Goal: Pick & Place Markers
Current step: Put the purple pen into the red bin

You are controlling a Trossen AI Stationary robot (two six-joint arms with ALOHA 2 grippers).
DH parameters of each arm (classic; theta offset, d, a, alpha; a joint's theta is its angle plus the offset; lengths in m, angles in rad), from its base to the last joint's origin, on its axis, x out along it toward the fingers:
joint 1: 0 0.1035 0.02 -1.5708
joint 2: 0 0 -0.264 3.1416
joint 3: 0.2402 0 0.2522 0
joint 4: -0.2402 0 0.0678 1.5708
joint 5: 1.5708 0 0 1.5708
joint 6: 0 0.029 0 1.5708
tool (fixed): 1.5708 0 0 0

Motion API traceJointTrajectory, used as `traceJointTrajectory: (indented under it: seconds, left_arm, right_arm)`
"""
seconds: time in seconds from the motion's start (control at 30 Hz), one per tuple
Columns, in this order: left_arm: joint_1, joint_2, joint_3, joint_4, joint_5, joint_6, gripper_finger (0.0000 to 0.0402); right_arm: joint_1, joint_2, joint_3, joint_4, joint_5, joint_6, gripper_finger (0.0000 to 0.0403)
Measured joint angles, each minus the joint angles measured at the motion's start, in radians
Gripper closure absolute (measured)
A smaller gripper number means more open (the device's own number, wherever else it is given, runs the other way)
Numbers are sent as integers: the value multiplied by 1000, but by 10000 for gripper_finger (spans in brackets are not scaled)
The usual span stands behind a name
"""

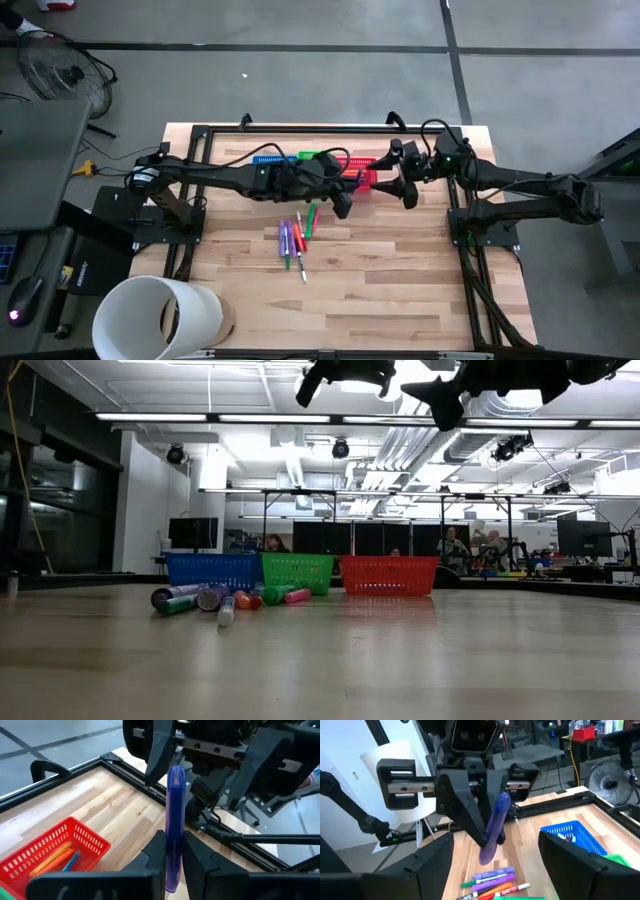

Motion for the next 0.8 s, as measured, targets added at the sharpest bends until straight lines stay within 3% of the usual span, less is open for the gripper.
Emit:
traceJointTrajectory:
  seconds: [0.6,0.8]
  left_arm:
    - [0,0,0,0,13,7,369]
    - [0,0,0,1,20,7,369]
  right_arm:
    - [32,152,0,270,-5,101,126]
    - [33,174,0,277,-7,101,168]
